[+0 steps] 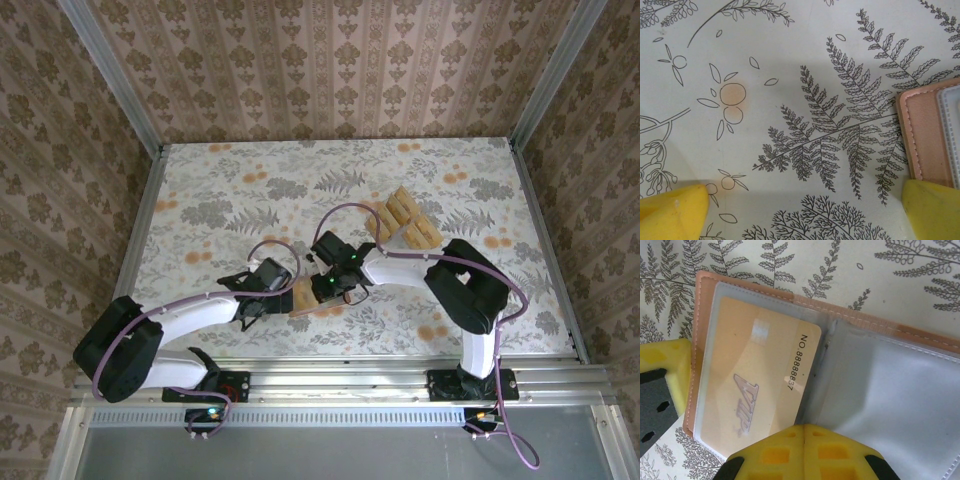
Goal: Put the credit cards into the card holder
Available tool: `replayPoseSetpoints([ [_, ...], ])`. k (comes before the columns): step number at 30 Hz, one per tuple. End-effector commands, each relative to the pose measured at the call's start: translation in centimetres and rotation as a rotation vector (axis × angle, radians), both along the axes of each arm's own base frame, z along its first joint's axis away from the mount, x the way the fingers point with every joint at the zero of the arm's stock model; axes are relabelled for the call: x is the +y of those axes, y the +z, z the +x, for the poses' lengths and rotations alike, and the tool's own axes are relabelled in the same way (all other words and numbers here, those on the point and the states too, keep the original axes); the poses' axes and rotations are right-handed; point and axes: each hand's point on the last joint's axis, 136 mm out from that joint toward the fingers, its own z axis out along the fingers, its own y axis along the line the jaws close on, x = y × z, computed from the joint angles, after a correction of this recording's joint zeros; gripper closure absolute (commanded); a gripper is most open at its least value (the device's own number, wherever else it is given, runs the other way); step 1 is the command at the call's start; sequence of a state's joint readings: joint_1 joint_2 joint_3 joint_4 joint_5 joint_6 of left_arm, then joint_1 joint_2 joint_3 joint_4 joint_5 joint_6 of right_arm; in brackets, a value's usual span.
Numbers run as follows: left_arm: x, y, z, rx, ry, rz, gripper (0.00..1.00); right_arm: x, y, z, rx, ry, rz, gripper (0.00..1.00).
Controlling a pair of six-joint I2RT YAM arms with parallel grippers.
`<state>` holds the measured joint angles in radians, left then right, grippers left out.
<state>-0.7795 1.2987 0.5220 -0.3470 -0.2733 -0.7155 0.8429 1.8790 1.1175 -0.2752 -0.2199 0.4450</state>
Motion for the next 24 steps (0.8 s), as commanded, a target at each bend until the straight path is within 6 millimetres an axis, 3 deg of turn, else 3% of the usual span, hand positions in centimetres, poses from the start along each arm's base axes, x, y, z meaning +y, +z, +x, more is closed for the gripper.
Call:
replayPoseSetpoints([
  [1,0.4,-1.5,-0.8,0.044,-0.003,0.027,0.00,0.7,-0.8,-1.2,0.043,0.026,-0.018,1.00],
  [8,0.3,-1.6,-0.9,0.043,-0.006,0.022,0.00,1.4,-1.0,-1.6,0.046,0.042,-0.021,1.00],
  [14,0.5,-1.2,-0.8,0.037,-0.002,0.024,0.00,0.8,-0.7,-1.3,0.032,0.036,-0.037,1.00],
  [24,2.6,1.2,0.2,-0.009,0.066,-0.010,0.00,-0.5,2.6,0.3,-0.021,-0.003,0.003,1.00],
])
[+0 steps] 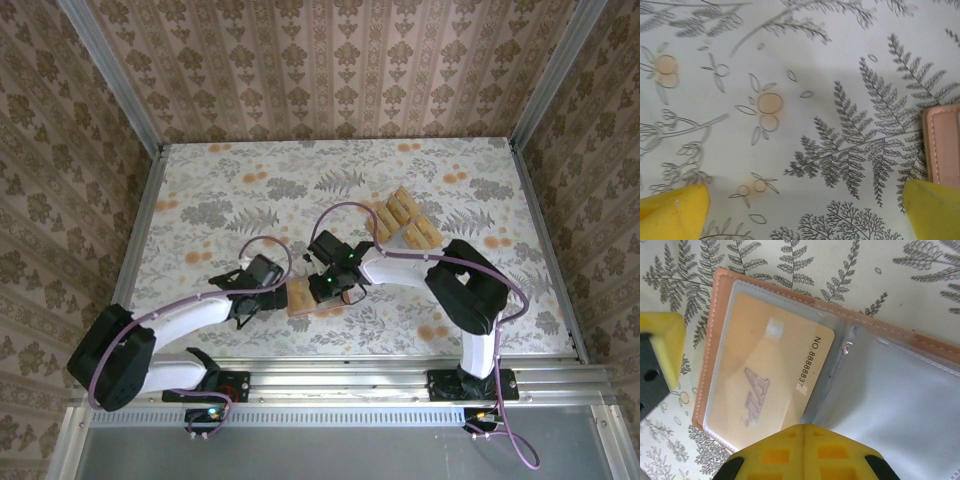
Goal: Put the credit cards into the card holder
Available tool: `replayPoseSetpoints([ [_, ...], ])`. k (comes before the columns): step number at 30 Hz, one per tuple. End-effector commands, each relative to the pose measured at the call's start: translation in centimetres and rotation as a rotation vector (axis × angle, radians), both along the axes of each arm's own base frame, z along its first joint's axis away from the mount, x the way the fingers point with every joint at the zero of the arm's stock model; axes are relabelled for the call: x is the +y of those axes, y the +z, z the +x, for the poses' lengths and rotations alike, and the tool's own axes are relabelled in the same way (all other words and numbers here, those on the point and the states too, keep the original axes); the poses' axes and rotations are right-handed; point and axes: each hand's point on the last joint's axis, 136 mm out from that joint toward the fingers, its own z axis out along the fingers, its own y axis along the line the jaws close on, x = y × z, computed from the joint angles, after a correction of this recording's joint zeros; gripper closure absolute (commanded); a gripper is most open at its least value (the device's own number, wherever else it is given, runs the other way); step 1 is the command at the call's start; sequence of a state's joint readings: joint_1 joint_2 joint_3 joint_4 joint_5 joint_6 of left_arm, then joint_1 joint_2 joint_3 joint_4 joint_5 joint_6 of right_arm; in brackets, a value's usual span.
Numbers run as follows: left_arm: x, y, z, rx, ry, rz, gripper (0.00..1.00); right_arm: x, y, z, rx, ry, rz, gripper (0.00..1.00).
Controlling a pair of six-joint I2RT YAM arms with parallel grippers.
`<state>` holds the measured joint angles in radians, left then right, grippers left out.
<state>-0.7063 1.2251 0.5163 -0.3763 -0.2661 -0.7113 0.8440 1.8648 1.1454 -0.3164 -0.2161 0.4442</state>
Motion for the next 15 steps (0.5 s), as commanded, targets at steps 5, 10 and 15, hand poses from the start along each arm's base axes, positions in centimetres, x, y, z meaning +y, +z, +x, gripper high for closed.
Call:
replayPoseSetpoints([
  [5,1.3,-0.2,-0.7,0.029,0.011,0.017,0.00,-0.5,1.7,0.6,-0.025,-0.010,0.007,1.00],
  [10,1.0,-0.8,-0.6,0.040,0.010,0.014,0.00,-0.4,1.2,0.7,-0.017,-0.017,0.006,1.00],
  [15,0.4,-0.5,0.0,0.029,-0.005,0.006,0.00,-2.0,1.8,1.2,-0.032,-0.052,0.009,1.00],
])
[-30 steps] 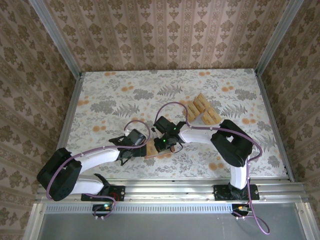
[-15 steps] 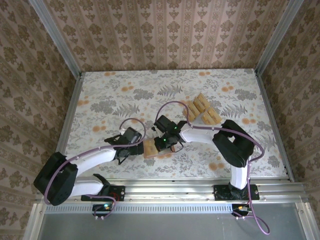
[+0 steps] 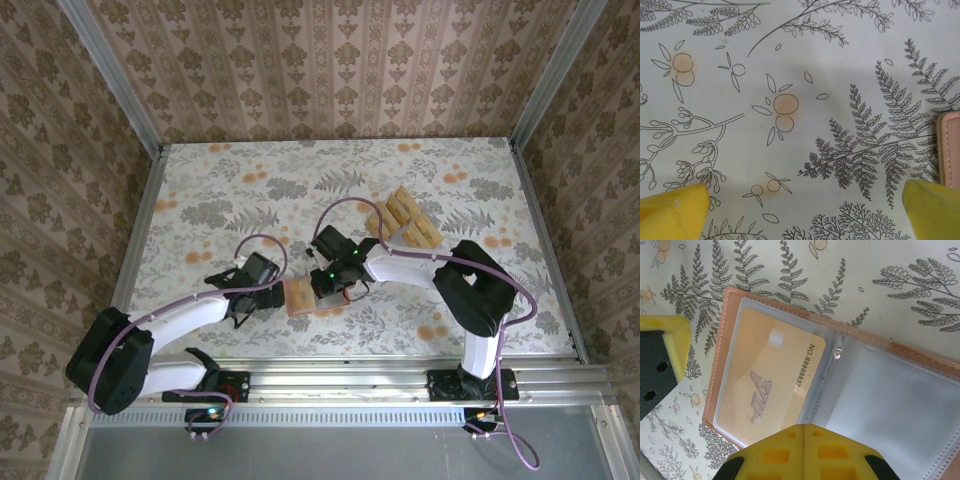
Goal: Put the credit cards into the card holder
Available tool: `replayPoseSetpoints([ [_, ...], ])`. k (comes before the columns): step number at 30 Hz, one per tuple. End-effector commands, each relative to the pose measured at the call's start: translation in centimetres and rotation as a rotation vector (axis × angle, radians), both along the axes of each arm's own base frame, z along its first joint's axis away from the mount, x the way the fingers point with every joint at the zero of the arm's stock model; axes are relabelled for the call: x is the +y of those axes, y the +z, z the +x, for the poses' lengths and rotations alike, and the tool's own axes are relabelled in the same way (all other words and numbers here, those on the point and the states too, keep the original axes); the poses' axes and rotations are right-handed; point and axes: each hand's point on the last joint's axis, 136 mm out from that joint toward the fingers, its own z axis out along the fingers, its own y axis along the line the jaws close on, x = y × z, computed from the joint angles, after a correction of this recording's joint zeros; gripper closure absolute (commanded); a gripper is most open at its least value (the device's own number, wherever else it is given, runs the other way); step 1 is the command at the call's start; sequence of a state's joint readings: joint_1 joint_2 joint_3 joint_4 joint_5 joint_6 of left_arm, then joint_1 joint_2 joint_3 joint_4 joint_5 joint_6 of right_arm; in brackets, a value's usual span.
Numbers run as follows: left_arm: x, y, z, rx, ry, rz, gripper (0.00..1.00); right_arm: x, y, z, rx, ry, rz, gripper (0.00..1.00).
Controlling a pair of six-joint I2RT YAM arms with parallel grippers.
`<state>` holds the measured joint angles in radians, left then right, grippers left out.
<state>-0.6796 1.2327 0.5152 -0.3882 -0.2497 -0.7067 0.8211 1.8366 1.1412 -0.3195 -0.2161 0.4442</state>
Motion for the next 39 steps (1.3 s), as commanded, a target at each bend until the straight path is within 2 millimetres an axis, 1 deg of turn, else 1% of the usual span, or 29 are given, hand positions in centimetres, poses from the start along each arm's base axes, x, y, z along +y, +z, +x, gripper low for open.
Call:
replayPoseSetpoints([
  [1,-0.4,0.2,0.4,-0.003,-0.026,0.000,0.00,-1.9,1.1,0.6,-0.021,-0.039,-0.004,0.97],
  [2,-0.5,0.4,0.5,-0.007,-0.034,0.001,0.00,-2.5,1.3,0.9,-0.022,-0.053,-0.002,0.94],
  [6,-1.3,1.7,1.4,-0.036,-0.053,-0.011,0.00,-4.2,1.9,1.5,-0.023,-0.085,0.005,0.76],
  [7,-1.5,2.0,1.6,-0.041,-0.054,-0.016,0.00,-4.6,1.9,1.6,-0.022,-0.093,0.005,0.73],
  [9,-2.0,2.4,1.8,-0.052,-0.064,-0.025,0.00,-4.9,2.1,1.8,-0.015,-0.099,0.016,0.66],
  [12,-2.6,2.8,2.1,-0.060,-0.077,-0.028,0.00,-5.0,2.3,2.1,-0.010,-0.102,0.030,0.60],
  [15,-3.1,3.2,2.5,-0.070,-0.088,-0.028,0.00,-4.3,2.5,2.4,0.002,-0.090,0.049,0.58],
  [19,-3.6,3.6,2.8,-0.086,-0.108,-0.022,0.00,-3.5,2.0,2.7,0.025,-0.083,0.057,0.58],
  [22,-3.9,3.8,2.9,-0.097,-0.119,-0.019,0.00,-3.3,1.3,2.7,0.044,-0.083,0.053,0.57],
  [27,-4.4,4.0,2.8,-0.107,-0.134,-0.019,0.00,-3.1,0.7,2.7,0.056,-0.082,0.050,0.56],
  [31,-4.8,4.1,2.7,-0.115,-0.143,-0.025,0.00,-3.1,0.4,2.6,0.060,-0.082,0.045,0.56],
  [39,-5.0,3.9,2.4,-0.116,-0.149,-0.024,0.00,-2.7,-0.2,2.5,0.070,-0.079,0.048,0.56],
])
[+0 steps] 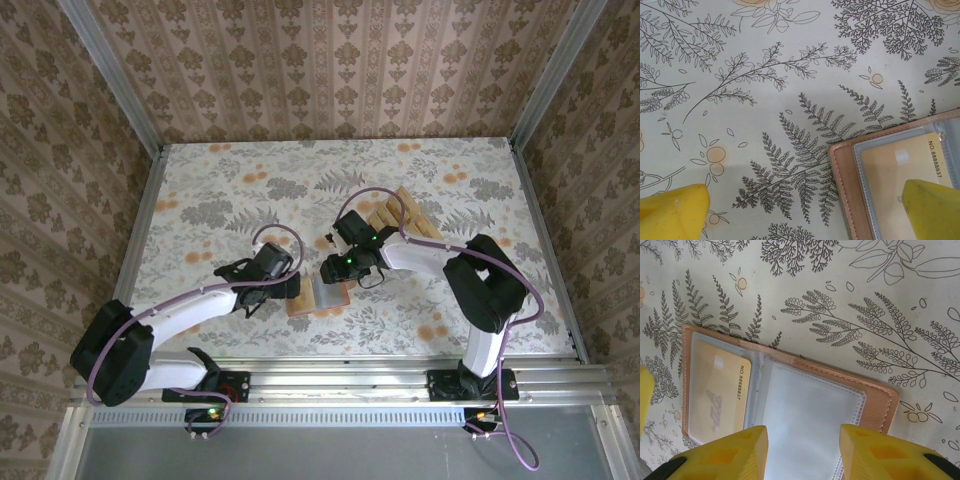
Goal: Put the credit cards into the card holder
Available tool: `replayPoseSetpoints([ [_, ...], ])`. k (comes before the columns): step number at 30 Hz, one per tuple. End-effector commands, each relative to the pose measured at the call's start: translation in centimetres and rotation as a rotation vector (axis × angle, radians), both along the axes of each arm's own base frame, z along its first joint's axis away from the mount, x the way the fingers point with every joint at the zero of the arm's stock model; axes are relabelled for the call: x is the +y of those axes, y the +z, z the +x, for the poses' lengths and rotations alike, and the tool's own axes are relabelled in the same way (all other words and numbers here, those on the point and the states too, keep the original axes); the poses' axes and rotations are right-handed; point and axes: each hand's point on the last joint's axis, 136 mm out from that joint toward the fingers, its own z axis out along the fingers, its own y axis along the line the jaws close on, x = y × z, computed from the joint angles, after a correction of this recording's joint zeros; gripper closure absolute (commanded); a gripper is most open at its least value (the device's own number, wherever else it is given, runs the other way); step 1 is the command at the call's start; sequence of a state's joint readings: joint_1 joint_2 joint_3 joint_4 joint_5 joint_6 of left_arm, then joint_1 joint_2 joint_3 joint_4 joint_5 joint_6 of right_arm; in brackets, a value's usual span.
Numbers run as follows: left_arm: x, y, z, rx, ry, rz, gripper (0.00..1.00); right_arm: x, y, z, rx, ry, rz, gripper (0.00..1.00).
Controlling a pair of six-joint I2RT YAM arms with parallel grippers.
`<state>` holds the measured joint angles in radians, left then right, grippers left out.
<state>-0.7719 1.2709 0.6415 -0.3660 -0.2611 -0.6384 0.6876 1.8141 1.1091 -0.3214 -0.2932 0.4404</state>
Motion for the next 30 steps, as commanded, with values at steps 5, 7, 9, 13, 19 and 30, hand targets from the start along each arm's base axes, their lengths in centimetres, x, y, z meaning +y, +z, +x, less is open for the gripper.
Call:
replayPoseSetpoints([
  [5,-0.6,0.5,0.2,-0.027,-0.013,0.009,0.00,1.2,-1.2,-0.2,0.033,0.022,0.000,0.56],
  [7,-0.8,0.6,0.1,-0.033,-0.021,0.006,0.00,1.2,-1.7,-0.3,0.043,0.020,-0.001,0.56],
  [9,-1.1,0.7,-0.1,-0.040,-0.029,0.002,0.00,1.4,-1.9,-0.4,0.050,0.015,0.004,0.56],
  [13,-2.1,0.8,-0.5,-0.064,-0.062,-0.014,0.00,1.5,-2.1,-0.5,0.053,0.007,0.013,0.56],
  [19,-3.6,0.8,-1.2,-0.095,-0.105,-0.038,0.00,1.8,-2.4,-0.7,0.067,-0.002,0.027,0.56],
  [30,-6.0,-0.3,-2.6,-0.121,-0.201,-0.039,0.00,1.7,-3.0,-1.1,0.079,-0.009,0.024,0.56],
])
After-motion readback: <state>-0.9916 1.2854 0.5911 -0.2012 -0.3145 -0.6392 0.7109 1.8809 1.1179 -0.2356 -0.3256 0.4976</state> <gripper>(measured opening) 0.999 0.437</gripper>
